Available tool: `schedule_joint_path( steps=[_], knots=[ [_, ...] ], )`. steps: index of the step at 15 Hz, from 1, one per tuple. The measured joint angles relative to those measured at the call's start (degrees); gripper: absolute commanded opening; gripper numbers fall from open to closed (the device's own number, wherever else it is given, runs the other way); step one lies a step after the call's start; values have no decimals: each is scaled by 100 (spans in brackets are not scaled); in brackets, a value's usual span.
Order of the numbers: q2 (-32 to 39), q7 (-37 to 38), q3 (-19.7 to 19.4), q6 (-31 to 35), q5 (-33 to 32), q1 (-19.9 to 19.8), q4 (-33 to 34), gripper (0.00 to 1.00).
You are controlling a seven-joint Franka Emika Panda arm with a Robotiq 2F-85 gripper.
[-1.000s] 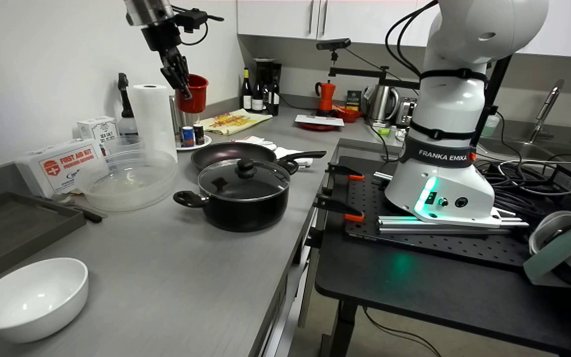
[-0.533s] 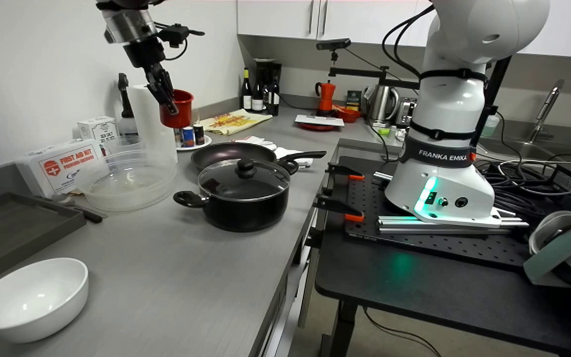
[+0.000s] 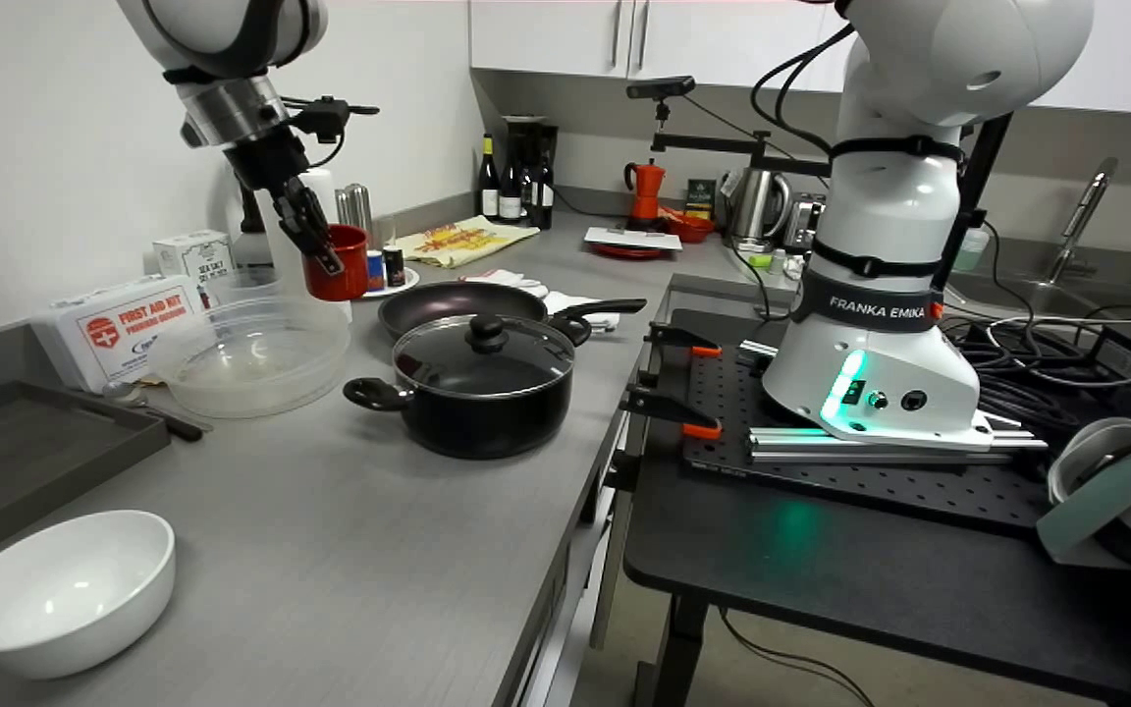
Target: Move the cup to the right
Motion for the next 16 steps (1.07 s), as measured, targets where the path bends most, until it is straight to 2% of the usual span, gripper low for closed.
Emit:
schedule_joint_path(
  steps=[16],
  knots=[
    [1099, -11, 88, -9, 3, 210, 456, 2]
  ],
)
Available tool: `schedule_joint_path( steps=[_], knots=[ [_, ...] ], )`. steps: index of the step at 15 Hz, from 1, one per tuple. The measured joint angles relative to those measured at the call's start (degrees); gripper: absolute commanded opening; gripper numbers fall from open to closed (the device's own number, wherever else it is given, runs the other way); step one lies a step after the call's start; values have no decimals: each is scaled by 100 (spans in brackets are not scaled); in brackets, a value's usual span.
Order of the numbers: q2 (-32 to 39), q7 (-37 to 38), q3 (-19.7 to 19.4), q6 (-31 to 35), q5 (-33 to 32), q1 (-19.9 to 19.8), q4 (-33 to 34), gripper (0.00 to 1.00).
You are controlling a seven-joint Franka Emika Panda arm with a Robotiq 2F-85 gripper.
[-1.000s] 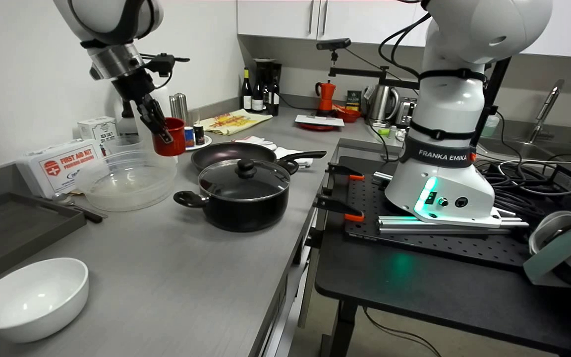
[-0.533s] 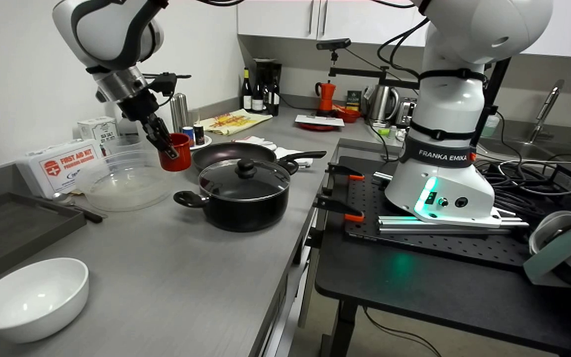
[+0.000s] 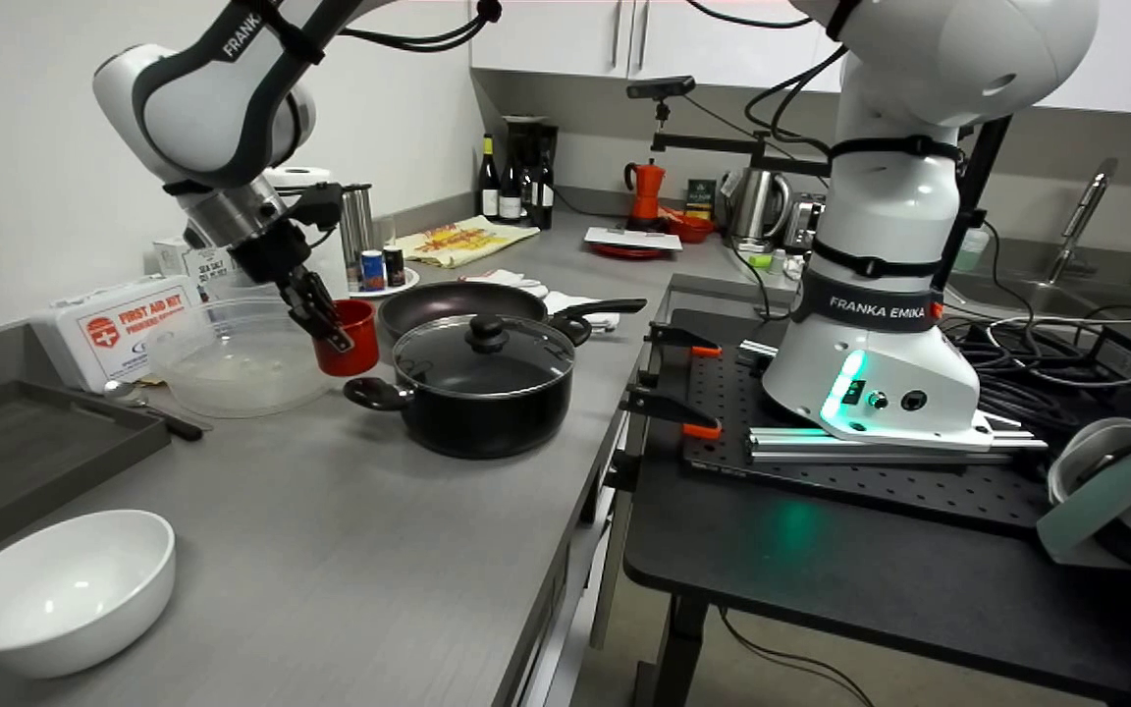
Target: Move the cup to the right
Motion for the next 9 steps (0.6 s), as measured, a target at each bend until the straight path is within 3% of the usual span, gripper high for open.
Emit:
schedule_joint_path(
  steps=[9],
  knots=[
    [424, 0, 52, -144, 3, 91, 386, 2]
  ],
)
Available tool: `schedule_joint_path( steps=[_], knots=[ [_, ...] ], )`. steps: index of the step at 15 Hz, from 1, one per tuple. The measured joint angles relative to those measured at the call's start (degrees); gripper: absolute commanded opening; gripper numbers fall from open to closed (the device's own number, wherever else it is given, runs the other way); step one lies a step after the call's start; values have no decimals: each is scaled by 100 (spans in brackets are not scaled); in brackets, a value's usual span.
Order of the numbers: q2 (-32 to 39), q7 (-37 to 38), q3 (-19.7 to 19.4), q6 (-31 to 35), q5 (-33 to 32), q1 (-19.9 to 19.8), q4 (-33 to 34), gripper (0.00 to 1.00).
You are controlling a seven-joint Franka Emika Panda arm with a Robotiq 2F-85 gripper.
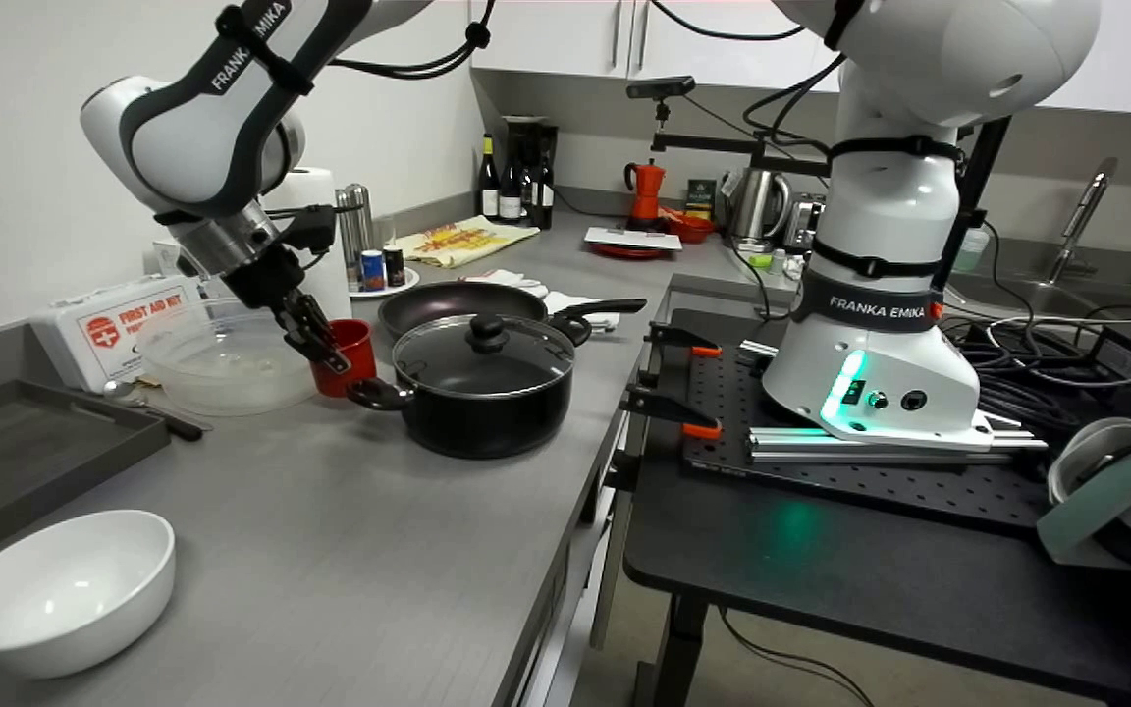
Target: Move the cup to the right
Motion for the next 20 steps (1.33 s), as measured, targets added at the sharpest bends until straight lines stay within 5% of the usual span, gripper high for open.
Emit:
schedule_joint_path(
  steps=[20],
  knots=[
    [350, 0, 19, -27, 11, 42, 229, 2]
  ],
)
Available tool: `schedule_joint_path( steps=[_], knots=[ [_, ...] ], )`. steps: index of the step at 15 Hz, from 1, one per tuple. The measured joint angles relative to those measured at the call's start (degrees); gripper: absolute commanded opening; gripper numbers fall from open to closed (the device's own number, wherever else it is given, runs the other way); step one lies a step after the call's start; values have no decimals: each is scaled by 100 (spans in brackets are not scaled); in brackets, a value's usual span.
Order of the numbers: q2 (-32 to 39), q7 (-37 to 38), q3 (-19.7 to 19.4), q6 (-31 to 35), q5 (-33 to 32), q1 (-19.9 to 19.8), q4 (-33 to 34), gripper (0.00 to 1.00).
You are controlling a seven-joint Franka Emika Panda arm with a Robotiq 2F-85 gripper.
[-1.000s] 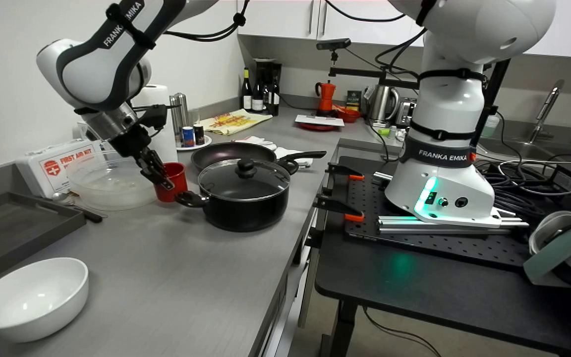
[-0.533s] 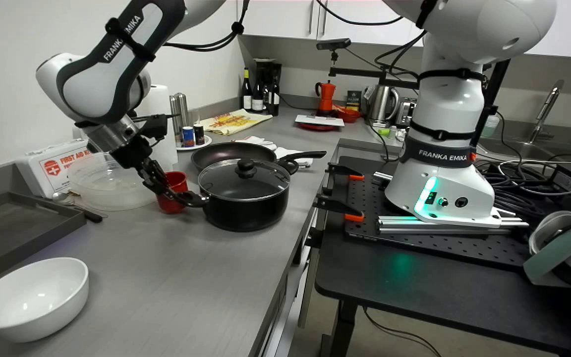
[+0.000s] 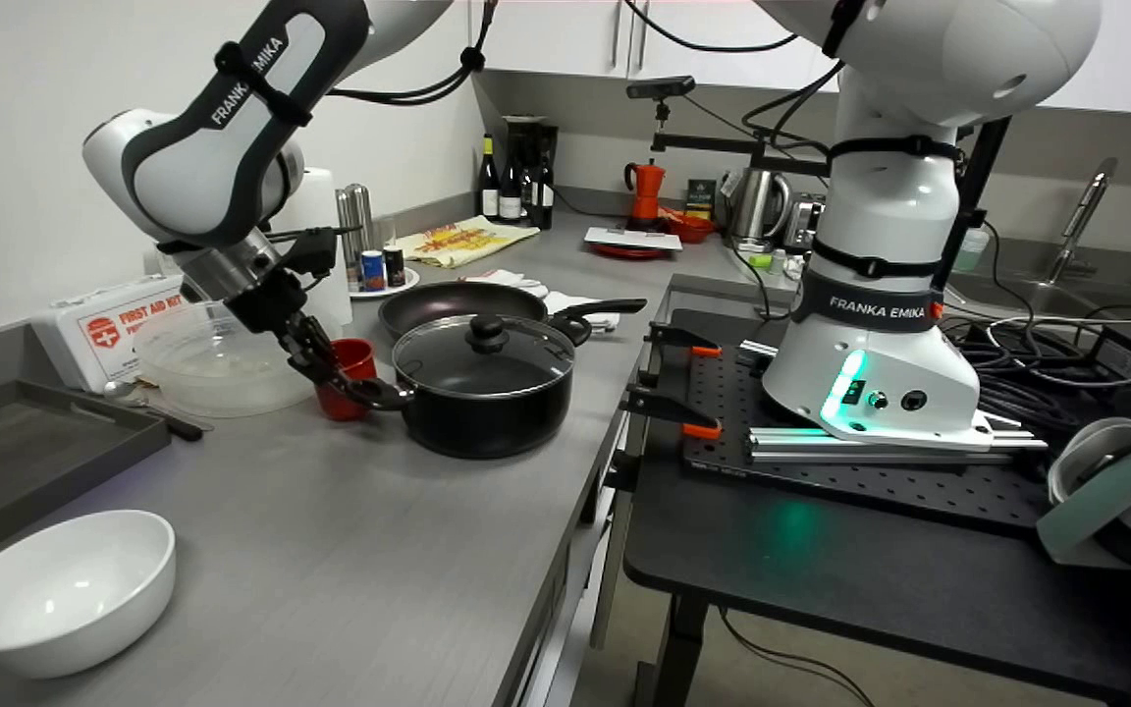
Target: Move the cup to the right
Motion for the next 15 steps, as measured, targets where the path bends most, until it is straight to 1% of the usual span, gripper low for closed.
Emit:
schedule_joint_path(
  steps=[3, 4, 14, 15],
  knots=[
    [-2, 0, -10, 0, 0, -54, 7, 5],
    [-2, 0, -12, 0, 0, -71, 10, 2],
    [-4, -47, -13, 0, 0, -200, 12, 2],
    [-4, -51, -13, 0, 0, -211, 12, 20]
  ],
)
